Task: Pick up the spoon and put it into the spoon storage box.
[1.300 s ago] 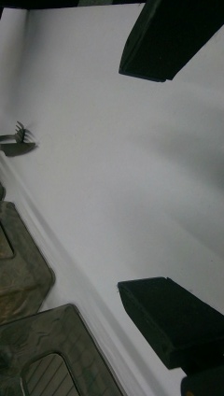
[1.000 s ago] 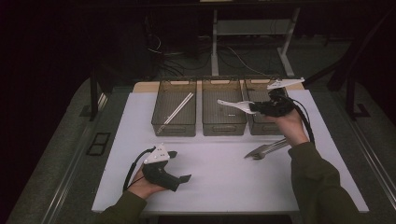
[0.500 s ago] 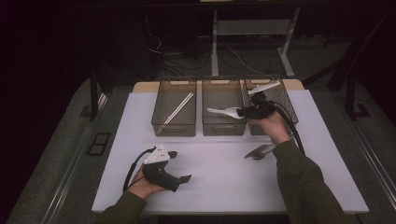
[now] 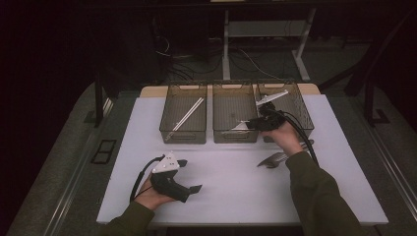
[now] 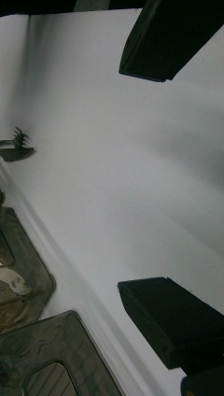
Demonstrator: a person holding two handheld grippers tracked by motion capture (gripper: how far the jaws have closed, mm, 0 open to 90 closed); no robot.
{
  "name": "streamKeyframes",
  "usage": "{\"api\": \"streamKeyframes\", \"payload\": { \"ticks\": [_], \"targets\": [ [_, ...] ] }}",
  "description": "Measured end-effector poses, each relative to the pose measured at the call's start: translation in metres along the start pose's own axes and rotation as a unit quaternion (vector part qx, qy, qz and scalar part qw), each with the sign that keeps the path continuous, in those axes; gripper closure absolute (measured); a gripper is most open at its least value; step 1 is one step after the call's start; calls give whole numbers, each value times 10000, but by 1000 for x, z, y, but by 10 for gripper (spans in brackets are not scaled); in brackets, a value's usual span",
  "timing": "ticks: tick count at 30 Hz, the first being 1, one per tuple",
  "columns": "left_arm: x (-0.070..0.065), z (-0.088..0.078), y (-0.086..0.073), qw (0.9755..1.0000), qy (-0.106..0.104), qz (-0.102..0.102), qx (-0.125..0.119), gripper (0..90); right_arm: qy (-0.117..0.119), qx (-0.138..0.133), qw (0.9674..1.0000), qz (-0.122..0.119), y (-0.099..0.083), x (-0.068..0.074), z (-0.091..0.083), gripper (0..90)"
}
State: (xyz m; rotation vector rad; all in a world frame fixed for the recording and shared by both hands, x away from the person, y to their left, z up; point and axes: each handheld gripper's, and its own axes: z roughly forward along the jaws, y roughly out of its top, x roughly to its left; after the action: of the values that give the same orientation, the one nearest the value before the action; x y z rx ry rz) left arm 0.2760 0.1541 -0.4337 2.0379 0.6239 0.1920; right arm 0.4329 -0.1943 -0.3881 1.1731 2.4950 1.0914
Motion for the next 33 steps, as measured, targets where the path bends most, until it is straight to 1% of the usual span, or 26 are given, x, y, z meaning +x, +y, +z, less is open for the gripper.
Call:
{"api": "streamKeyframes", "payload": {
  "ticks": [2,5,7,10,13,15,17,20,25,29,30,33],
  "targets": [
    [0,0,0,10000,-2,1,1,0,25,-46,10000,-3,-1,0,-1,734],
    [0,0,0,10000,-2,5,3,0,43,-173,9998,55,-1,0,-6,701],
    [0,0,0,10000,0,1,1,0,73,-290,9995,86,-1,-1,-11,660],
    [0,0,0,10000,7,1,4,0,174,-474,9987,105,-2,-1,-20,592],
    [0,0,0,10000,12,1,11,0,173,-637,9978,76,-6,-1,-30,544],
    [0,0,0,10000,16,2,14,0,186,-705,9973,124,-10,-2,-37,514],
    [0,0,0,10000,22,-1,19,0,174,-750,9970,99,-15,-4,-44,493],
    [1,1,-1,10000,31,-22,25,0,173,-842,9963,85,-23,-6,-54,472],
    [0,1,0,10000,25,-2,46,0,224,-982,9948,125,-37,-5,-68,449],
    [0,1,-1,10000,37,-12,45,0,246,-999,9947,79,-49,-3,-77,437],
    [1,1,-1,10000,41,-10,53,0,211,-1016,9946,72,-53,-3,-79,431],
    [0,1,0,10000,30,-6,44,0,208,-1041,9943,79,-62,-3,-86,431]
  ]
}}
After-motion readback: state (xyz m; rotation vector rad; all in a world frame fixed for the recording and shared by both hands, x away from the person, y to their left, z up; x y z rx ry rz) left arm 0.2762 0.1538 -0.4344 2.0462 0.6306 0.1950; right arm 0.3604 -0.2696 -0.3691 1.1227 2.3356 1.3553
